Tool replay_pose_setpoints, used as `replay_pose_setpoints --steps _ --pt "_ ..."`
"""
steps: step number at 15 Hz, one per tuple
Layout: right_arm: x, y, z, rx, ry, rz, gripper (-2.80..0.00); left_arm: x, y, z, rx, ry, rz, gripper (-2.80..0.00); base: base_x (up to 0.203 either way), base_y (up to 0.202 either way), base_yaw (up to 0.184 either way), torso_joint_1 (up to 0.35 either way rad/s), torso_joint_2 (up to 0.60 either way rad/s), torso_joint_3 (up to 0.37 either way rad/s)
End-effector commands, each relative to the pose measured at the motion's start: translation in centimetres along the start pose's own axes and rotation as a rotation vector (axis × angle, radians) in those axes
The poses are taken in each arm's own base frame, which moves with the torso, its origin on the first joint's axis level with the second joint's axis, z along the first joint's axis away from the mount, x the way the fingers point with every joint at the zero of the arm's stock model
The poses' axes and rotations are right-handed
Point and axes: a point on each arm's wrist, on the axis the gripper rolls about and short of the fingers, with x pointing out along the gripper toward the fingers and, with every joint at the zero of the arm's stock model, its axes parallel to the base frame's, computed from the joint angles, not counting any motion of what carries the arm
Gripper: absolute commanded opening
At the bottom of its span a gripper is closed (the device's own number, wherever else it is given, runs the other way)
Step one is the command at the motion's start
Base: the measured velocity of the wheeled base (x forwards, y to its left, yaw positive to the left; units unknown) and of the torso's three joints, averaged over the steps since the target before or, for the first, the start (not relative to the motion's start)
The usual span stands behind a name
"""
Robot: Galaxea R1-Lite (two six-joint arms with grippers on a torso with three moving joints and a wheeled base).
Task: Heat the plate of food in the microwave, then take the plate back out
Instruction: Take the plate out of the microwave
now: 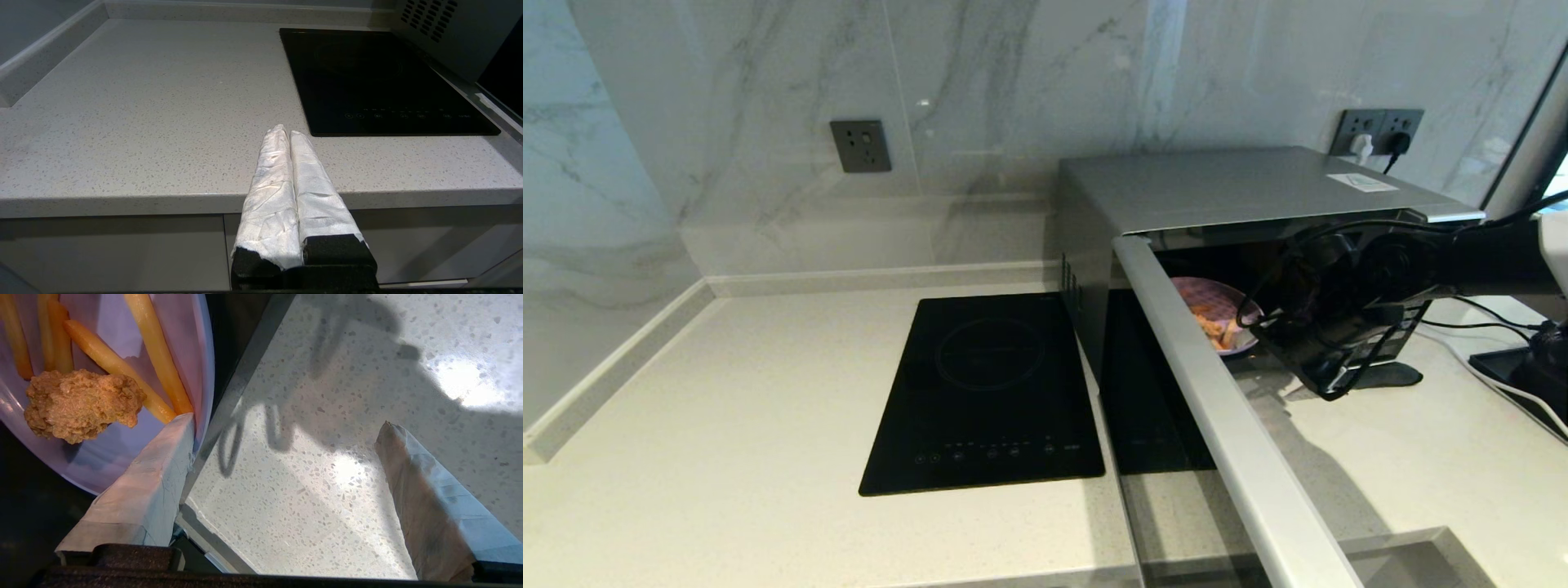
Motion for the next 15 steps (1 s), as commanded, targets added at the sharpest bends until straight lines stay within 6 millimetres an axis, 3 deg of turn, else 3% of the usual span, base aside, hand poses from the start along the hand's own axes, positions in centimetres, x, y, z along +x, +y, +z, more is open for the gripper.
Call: replay_pose_setpoints --steps 1,6,10,15 --pt "-0.8 0.0 0.1 0.007 -0.006 0.009 0.0 0.0 0.0 0.0 -0.001 0.001 0.001 -2.8 0.0 0.0 0.0 0.0 0.0 0.0" --pt "-1.9 0.8 0.5 0.01 -0.038 0.05 0.0 0.0 0.0 0.0 -0.001 0.001 0.001 -2.8 0.0 0.0 0.0 0.0 0.0 0.0" --pt "-1.6 2.0 0.9 0.058 -0.077 0.067 0.0 0.0 0.0 0.0 -0.001 0.001 0.001 -2.8 0.0 0.0 0.0 0.0 0.0 0.0" --pt "-1.2 2.7 0.0 0.134 -0.067 -0.05 0.0 0.0 0.0 0.0 -0.001 0.001 0.001 -2.8 0.0 0.0 0.0 0.0 0.0 0.0"
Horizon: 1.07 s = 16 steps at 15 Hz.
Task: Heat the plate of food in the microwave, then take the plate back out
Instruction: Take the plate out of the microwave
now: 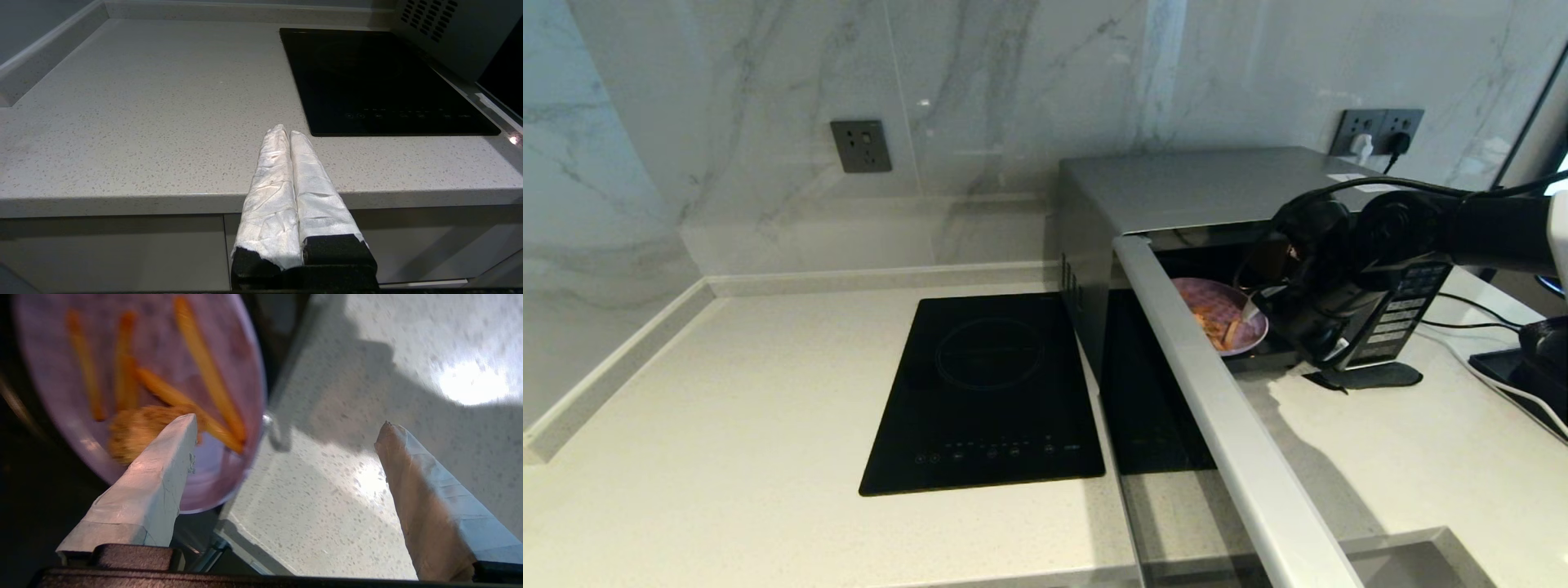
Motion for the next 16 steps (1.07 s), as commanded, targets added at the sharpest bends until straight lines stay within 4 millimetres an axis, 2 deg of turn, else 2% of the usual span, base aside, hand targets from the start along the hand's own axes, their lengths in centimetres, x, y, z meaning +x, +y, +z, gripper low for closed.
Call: replay_pose_setpoints --steps 1,4,12,15,16 --pt "1.2 -0.1 -0.5 0.008 0.016 -0.035 0.0 0.0 0.0 0.0 -0.001 0.001 0.0 -2.8 0.0 0.0 0.0 0.0 0.0 0.0" --pt "1.3 -0.1 -0.6 0.007 0.021 -0.039 0.0 0.0 0.0 0.0 -0.001 0.001 0.0 -2.8 0.0 0.0 0.0 0.0 0.0 0.0" --pt "3.7 -0.4 -1.1 0.003 0.05 -0.077 0.0 0.0 0.0 0.0 -0.001 0.001 0.0 -2.8 0.0 0.0 0.0 0.0 0.0 0.0" --pt "3.7 -0.4 -1.1 0.003 0.052 -0.075 0.0 0.0 0.0 0.0 -0.001 0.001 0.0 -2.8 0.0 0.0 0.0 0.0 0.0 0.0" --pt "3.7 -0.4 -1.1 0.003 0.052 -0.075 -2.8 0.0 0.0 0.0 -0.001 0.001 0.0 -2.8 0.0 0.0 0.0 0.0 0.0 0.0"
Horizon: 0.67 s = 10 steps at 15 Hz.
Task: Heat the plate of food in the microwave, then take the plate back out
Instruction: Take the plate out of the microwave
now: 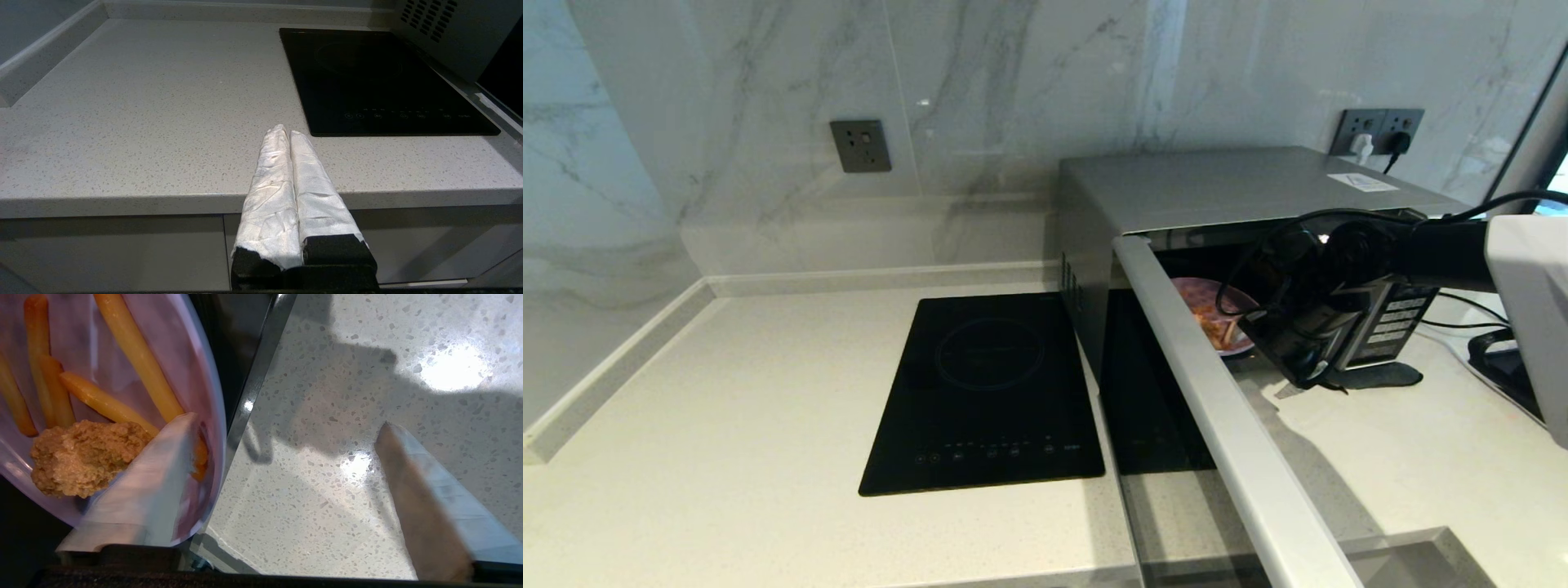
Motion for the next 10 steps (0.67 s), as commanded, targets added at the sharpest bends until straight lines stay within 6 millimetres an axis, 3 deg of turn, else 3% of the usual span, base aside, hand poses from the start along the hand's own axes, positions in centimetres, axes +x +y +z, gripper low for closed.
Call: replay_pose_setpoints --steps 1,10 --pt "0.15 0.01 -0.06 0.006 0.001 -0.003 -2.8 0.01 0.0 0.01 -0.001 0.001 0.001 -2.8 0.0 0.0 0.0 0.0 0.0 0.0" --pt "-0.23 0.18 -0.03 0.004 0.02 0.024 -2.8 0.01 0.0 0.01 -0.001 0.001 0.001 -2.8 0.0 0.0 0.0 0.0 0.0 0.0"
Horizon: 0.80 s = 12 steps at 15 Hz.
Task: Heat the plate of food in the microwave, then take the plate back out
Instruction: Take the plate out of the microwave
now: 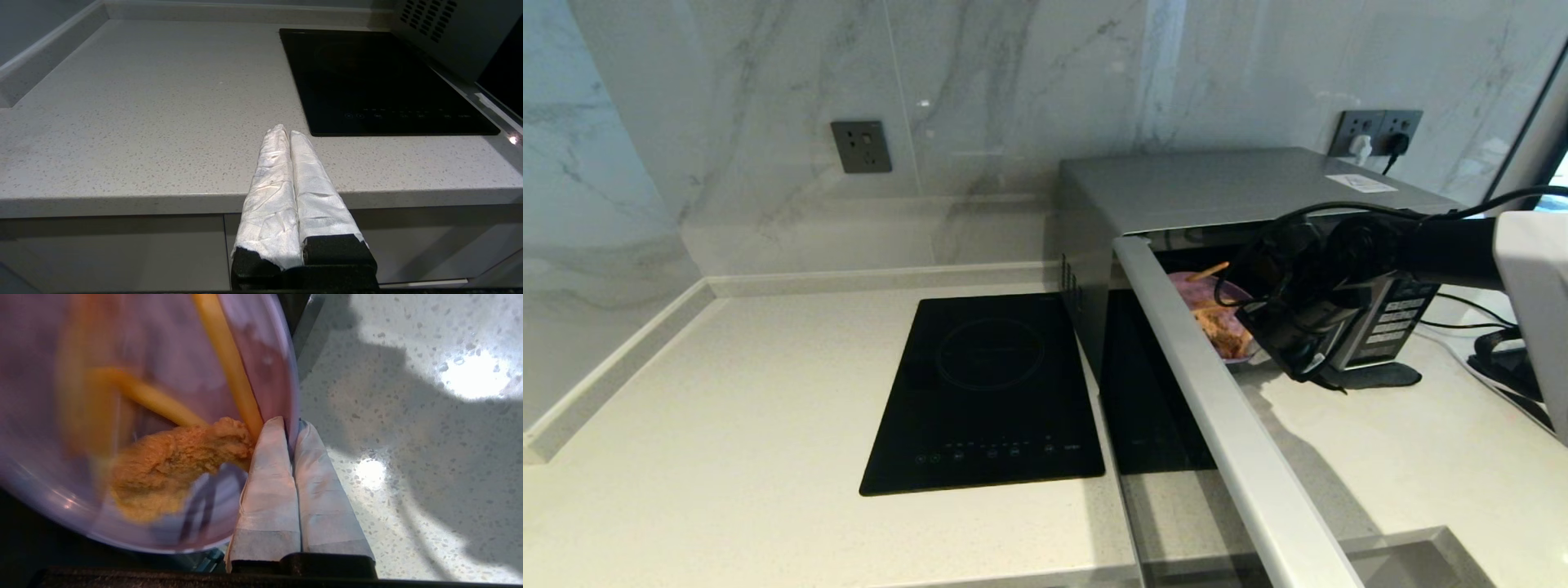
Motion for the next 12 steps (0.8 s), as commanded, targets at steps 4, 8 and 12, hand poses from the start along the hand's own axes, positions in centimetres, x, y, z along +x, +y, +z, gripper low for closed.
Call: replay_pose_setpoints --steps 4,8,12 --pt "-0.4 -0.1 0.0 0.008 0.015 0.003 -2.8 0.0 0.0 0.0 -0.001 0.001 0.001 -2.8 0.0 0.0 0.0 0.0 0.0 0.0" --pt "-0.9 -0.1 0.2 0.01 0.007 0.011 -2.8 0.0 0.0 0.0 -0.001 0.001 0.001 -2.8 0.0 0.0 0.0 0.0 0.0 0.0" --pt "-1.7 -0.1 0.2 0.009 0.001 0.018 -2.8 0.0 0.0 0.0 -0.001 0.001 0.001 -2.8 0.0 0.0 0.0 0.0 0.0 0.0"
